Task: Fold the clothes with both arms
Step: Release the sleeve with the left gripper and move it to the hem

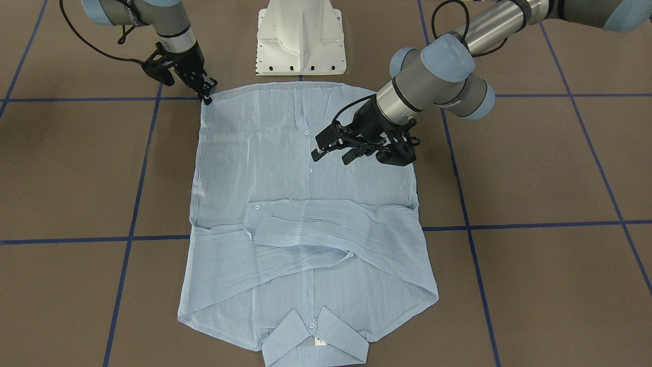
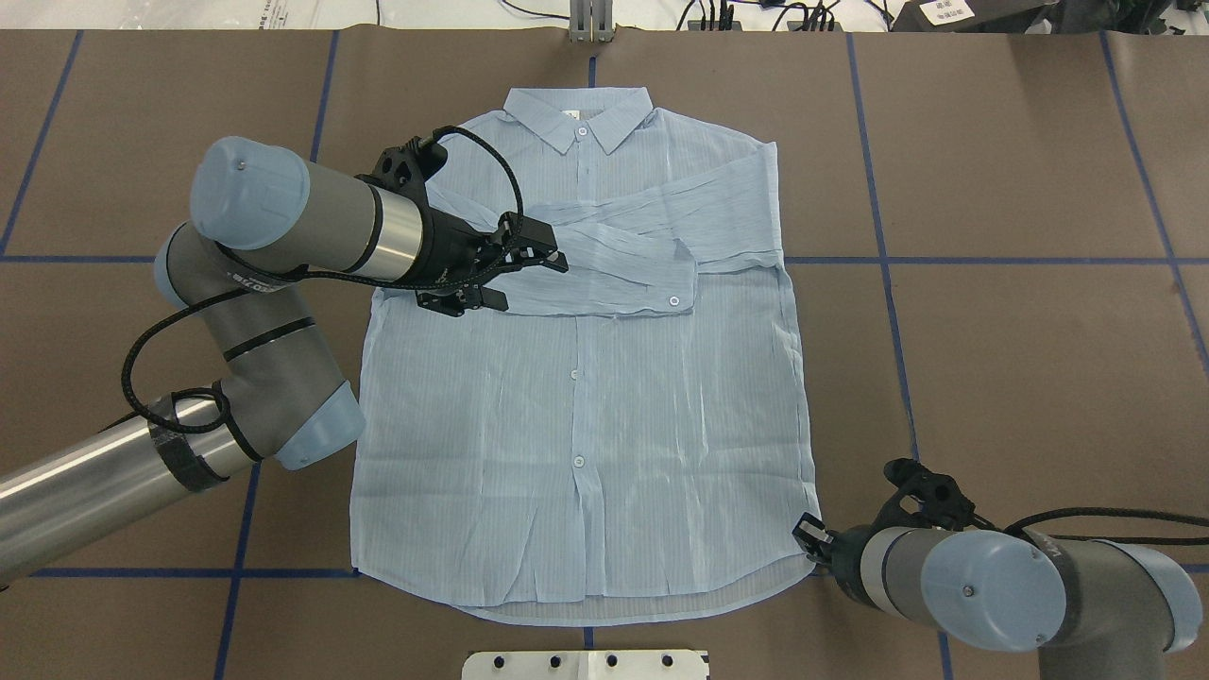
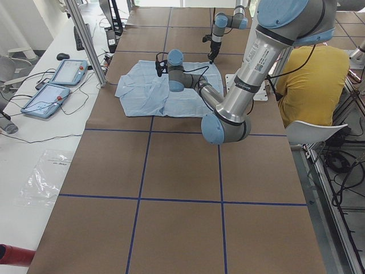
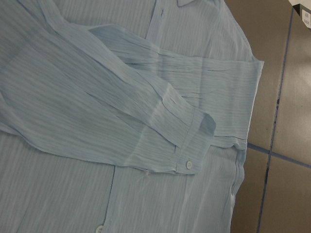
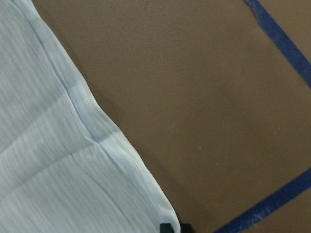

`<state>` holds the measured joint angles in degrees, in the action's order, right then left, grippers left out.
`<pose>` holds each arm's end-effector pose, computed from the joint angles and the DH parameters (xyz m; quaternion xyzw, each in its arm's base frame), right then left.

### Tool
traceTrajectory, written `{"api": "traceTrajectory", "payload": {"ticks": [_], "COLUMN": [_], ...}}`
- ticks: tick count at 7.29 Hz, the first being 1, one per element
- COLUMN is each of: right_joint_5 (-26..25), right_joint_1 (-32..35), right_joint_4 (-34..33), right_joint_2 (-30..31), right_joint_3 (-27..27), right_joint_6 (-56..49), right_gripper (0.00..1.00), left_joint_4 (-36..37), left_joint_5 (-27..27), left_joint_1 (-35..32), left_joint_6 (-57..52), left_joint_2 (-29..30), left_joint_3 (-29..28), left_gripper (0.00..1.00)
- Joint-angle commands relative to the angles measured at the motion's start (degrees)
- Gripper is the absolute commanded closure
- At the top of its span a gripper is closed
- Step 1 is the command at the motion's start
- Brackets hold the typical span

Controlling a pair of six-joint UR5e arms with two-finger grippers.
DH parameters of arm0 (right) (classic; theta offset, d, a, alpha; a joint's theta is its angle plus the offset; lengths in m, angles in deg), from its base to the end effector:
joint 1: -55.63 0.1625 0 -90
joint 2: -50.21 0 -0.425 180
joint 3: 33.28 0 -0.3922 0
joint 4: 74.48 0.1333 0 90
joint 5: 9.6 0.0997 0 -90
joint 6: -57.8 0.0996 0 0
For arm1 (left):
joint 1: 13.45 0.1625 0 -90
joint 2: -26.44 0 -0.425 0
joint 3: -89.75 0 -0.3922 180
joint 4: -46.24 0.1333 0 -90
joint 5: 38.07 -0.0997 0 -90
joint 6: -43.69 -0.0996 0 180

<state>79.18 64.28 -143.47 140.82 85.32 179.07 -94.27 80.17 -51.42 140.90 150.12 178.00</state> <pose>-0.4565 -0.2064 0.3935 -0.0718 -0.4085 0.3148 0.8537 0.4741 -0.4793 0.2214 -0.0074 0.6648 -0.1318 0.7352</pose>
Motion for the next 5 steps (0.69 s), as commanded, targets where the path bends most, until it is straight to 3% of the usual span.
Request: {"api": "traceTrajectory", "payload": {"ticks": [1,2,5], "right_joint_5": [0.4,0.6,0.7], "right_joint_1": [1.1,1.5,1.4], "right_joint_4": [-0.1,-0.1,-0.1], "right_joint_2": [0.2,0.4,0.4], "right_joint_3": [1.0,3.2,4.4], "right_joint_6": [-0.1,-0.2,-0.2], "right_gripper": [1.0,1.0,1.0], "left_joint_4": [0.1,0.2,0.8], "left_joint_5": [0.0,-0.4,-14.8], "left_joint_1": [0.1,0.3,9.6], "left_joint_6": [-0.1,0.0,0.3], "left_joint_2": [-0.5,-1.8,-9.1], "left_joint_3": [-0.2,0.3,3.2], "left_gripper": [0.05,0.05,0.09]}}
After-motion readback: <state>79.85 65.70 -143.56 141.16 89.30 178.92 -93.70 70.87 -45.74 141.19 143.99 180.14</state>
